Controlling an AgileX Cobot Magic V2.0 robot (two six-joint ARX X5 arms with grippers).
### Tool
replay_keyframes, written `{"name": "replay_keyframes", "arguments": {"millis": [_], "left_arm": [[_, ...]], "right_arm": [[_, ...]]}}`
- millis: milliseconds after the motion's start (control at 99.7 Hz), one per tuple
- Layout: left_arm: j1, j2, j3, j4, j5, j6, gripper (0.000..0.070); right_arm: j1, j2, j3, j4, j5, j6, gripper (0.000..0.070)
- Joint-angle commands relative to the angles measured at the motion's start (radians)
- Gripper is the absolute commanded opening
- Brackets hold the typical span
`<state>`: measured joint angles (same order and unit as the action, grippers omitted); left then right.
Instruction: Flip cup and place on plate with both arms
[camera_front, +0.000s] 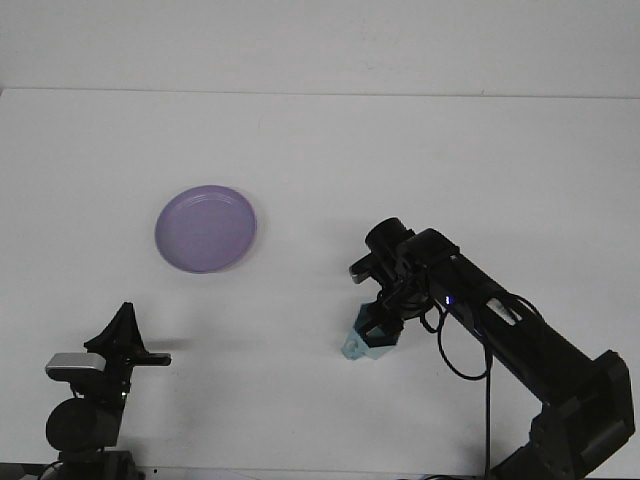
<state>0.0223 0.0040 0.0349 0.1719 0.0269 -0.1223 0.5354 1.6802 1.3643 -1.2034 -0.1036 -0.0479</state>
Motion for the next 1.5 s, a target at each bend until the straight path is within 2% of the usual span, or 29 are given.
{"name": "replay_keyframes", "arguments": {"millis": [0, 251, 481, 612, 802, 882, 943, 973, 1033, 1133, 1344, 1494], "left_arm": [[0.000, -0.001, -0.006, 0.010, -0.001, -0.004, 0.0012], [0.000, -0.001, -0.006, 0.010, -0.001, -0.004, 0.0012], [0.000, -0.001, 0.004, 0.011, -0.001, -0.029, 0.0012], [0.000, -0.001, 0.016, 0.014, 0.000, -0.030, 0.0012], [0.000, -0.001, 0.042, 0.013, 0.000, -0.032, 0.0012], [0.000, -0.001, 0.052, 0.012, 0.000, -0.056, 0.0012], [0.000, -0.001, 0.059, 0.012, 0.000, -0.060, 0.0012], [0.000, -0.001, 0.063, 0.011, 0.000, -0.060, 0.0012], [0.000, -0.001, 0.071, 0.008, 0.001, -0.060, 0.0012], [0.000, -0.001, 0.077, 0.010, 0.034, -0.073, 0.0012], [0.000, 0.039, 0.122, 0.003, 0.114, -0.204, 0.0012], [-0.003, 0.180, 0.274, -0.072, 0.169, -0.203, 0.0012]], "right_arm": [[-0.002, 0.015, 0.037, -0.010, -0.001, -0.023, 0.0383], [-0.058, -0.124, 0.108, -0.001, 0.000, -0.032, 0.0387], [-0.190, -0.410, 0.085, 0.151, -0.002, -0.032, 0.0384], [-0.288, -0.625, -0.049, 0.369, -0.001, -0.015, 0.0377], [-0.410, -0.925, -0.381, 0.661, 0.000, 0.024, 0.0369], [-0.443, -1.025, -0.513, 0.744, -0.001, 0.026, 0.0309], [-0.455, -1.087, -0.602, 0.797, -0.001, 0.028, 0.0228], [-0.459, -1.116, -0.641, 0.818, -0.001, 0.028, 0.0167], [-0.463, -1.168, -0.711, 0.862, -0.001, 0.027, 0.0000], [-0.464, -1.224, -0.782, 0.895, 0.000, 0.026, 0.0000], [-0.464, -1.235, -0.803, 0.915, -0.001, -0.002, 0.0000], [-0.464, -1.234, -0.804, 0.917, -0.002, -0.001, 0.0000]]}}
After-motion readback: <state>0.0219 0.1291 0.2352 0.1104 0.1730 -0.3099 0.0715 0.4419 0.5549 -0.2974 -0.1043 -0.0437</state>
